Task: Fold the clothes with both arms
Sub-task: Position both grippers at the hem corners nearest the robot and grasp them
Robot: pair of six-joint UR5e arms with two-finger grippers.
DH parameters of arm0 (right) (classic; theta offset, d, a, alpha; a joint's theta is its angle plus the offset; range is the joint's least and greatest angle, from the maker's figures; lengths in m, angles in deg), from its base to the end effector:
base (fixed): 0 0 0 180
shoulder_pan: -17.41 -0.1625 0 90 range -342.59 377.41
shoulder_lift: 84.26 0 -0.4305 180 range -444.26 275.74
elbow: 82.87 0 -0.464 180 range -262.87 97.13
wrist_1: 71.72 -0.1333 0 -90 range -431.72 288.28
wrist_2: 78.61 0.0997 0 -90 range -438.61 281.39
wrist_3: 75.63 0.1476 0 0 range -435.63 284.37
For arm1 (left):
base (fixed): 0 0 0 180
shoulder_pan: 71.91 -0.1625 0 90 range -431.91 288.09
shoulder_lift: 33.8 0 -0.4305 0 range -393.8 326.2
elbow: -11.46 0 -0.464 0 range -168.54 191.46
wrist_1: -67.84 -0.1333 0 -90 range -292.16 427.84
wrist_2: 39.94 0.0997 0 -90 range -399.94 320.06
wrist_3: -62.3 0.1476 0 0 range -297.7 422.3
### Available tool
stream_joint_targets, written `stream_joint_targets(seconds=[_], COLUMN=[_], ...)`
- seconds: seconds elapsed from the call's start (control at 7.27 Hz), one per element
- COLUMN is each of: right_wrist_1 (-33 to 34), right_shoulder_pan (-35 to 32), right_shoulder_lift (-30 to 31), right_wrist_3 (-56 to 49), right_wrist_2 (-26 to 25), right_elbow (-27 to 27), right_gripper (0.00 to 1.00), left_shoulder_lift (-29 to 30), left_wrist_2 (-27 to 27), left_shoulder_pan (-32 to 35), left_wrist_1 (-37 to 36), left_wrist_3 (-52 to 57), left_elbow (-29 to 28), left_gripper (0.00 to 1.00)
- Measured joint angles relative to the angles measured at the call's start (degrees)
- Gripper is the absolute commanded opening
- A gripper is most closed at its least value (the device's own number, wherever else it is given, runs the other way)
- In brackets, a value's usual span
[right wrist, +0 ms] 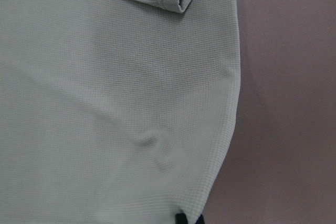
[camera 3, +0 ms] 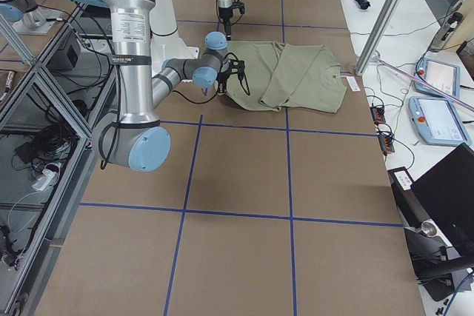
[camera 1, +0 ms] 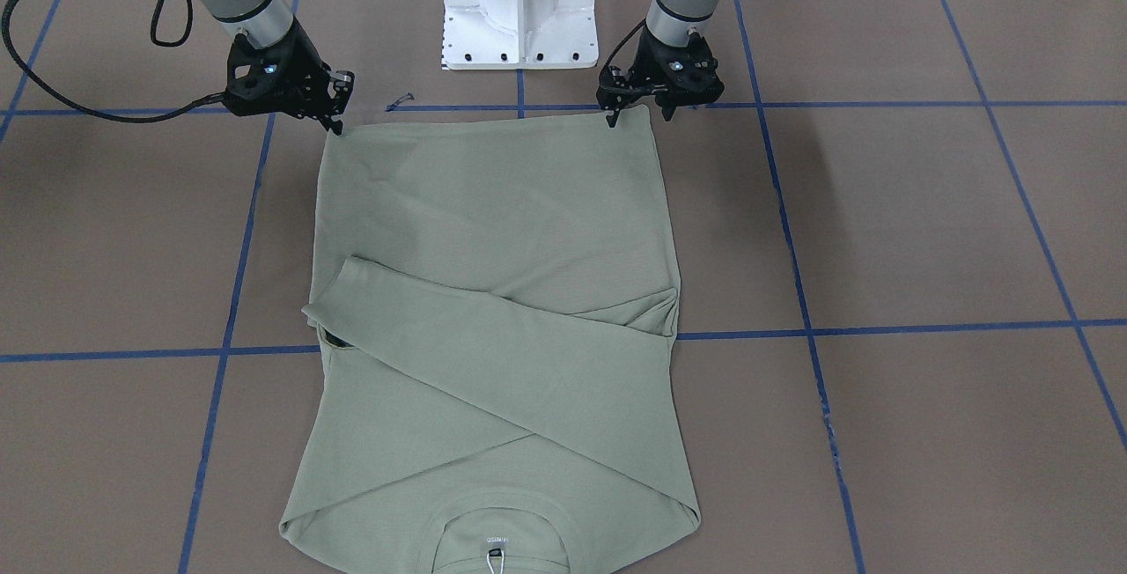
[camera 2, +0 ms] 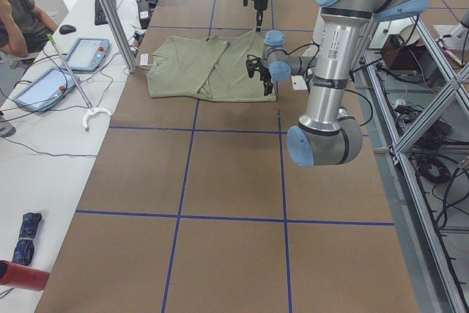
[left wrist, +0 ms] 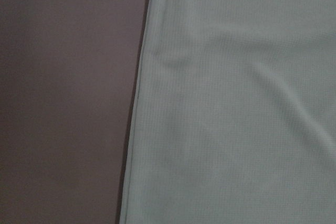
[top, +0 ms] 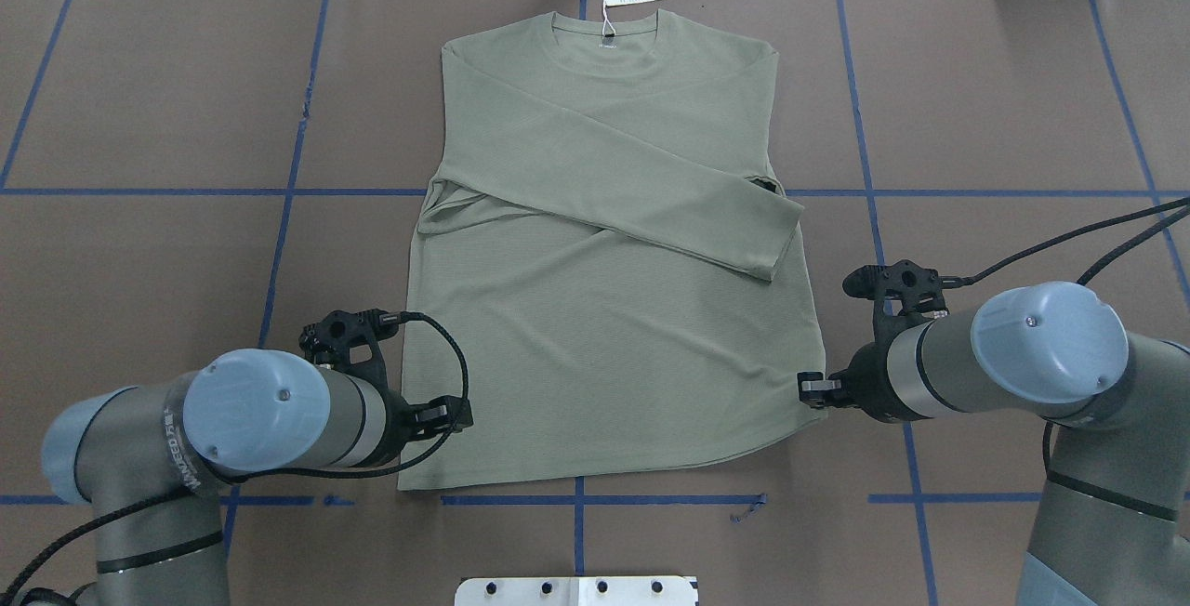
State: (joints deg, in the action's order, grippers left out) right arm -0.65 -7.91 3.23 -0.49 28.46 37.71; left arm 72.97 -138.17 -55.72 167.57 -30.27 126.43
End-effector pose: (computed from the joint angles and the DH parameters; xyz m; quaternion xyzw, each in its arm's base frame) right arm -0.4860 -0.3295 0.3475 0.0237 -0.4531 0.0162 0.8910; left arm 0.5899 -0.2881 0.2788 -0.0128 0.4377 -0.1157 0.8916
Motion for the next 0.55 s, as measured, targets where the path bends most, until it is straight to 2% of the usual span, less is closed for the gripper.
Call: stream_joint_targets(seconds=[0.41, 0.55], right_wrist_1=[0.0, 0.0], right_shoulder_pan=[-0.2, -0.3], right_shoulder_lift=[-0.4, -0.4], right_wrist_3=[0.0, -0.1], right_wrist_2=[-0.2, -0.1], right_elbow=[0.1, 0.1], right_gripper=[0.00, 0.00], left_shoulder_lift=[0.0, 0.0], left_wrist_2=[2.0, 2.2], left_shoulder_pan=[-2.1, -2.2], left_wrist_1=[-1.0, -1.0], left_wrist_3=[-1.9, -2.2], left_elbow=[-2.2, -2.7], left_gripper=[0.93, 0.88])
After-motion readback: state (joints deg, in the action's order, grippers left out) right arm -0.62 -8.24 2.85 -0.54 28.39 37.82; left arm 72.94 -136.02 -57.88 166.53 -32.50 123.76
